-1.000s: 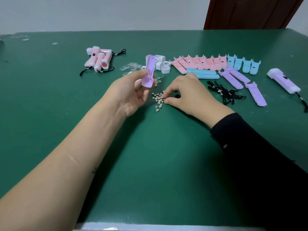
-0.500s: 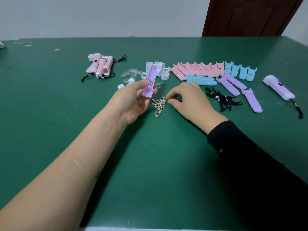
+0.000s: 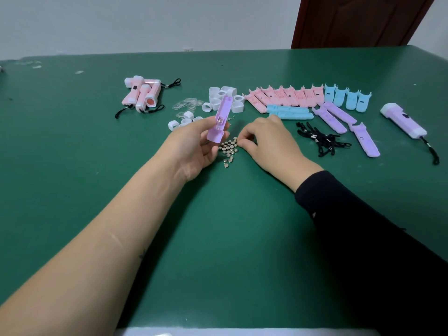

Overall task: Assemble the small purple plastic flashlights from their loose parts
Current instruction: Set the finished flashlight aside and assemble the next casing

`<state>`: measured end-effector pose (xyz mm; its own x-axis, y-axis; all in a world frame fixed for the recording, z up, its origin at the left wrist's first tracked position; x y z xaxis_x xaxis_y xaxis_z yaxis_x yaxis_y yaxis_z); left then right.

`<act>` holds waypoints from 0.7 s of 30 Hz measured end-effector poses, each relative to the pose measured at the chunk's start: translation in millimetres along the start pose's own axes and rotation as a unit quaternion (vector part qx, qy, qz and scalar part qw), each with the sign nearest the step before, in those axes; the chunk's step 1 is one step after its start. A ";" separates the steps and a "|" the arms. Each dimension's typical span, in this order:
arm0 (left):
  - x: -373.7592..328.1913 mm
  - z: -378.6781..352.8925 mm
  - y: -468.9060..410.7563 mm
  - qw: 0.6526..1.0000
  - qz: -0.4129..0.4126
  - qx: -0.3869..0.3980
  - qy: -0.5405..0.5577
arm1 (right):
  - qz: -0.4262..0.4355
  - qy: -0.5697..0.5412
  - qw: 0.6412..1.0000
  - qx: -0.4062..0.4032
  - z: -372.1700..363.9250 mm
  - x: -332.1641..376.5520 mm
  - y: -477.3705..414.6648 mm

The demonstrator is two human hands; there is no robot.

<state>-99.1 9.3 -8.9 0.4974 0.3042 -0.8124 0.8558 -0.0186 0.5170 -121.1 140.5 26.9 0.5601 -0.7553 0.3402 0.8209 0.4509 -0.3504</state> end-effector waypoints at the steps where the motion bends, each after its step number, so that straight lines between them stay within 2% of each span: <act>1: -0.1 -0.3 0.2 1.000 0.000 -0.001 -0.001 | -0.002 0.001 1.000 0.001 -0.3 -1.1 0.1; 4: 0.0 -0.9 0.8 1.000 0.000 -0.002 0.000 | -0.013 -0.012 1.000 -0.013 2.3 -6.3 0.9; 6: 0.0 -1.3 1.2 1.000 -0.001 -0.002 0.002 | -0.029 -0.076 0.994 -0.066 11.0 -9.0 1.4; 9: 0.2 -4.0 2.8 1.000 0.000 0.001 -0.007 | -0.057 -0.230 0.958 -0.162 24.7 -8.9 4.6; 12: 0.0 -8.6 4.6 1.000 -0.002 0.009 -0.022 | -0.067 -0.307 0.929 -0.196 28.8 -3.2 7.4; 16: 0.0 -15.4 8.1 0.999 -0.010 0.025 -0.030 | -0.072 -0.336 0.915 -0.213 31.4 0.5 9.7; 21: -0.9 -19.5 11.2 0.998 -0.021 0.038 -0.035 | -0.074 -0.334 0.915 -0.212 31.7 3.4 11.4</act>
<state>-92.8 27.3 2.9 0.4674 0.2387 -0.8512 0.8830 -0.0804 0.4623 -106.4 158.1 51.7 0.5062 -0.2699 0.8191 0.8553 0.0353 -0.5169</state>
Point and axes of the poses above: each hand's wrist, its own y-axis away from the middle knuckle, its own z-axis out of the back of the hand, x = y × z, the point moved 9 cm from there along -y, towards the middle knuckle, and after that the axes turned 11 degrees about z, right-handed, at the moved point
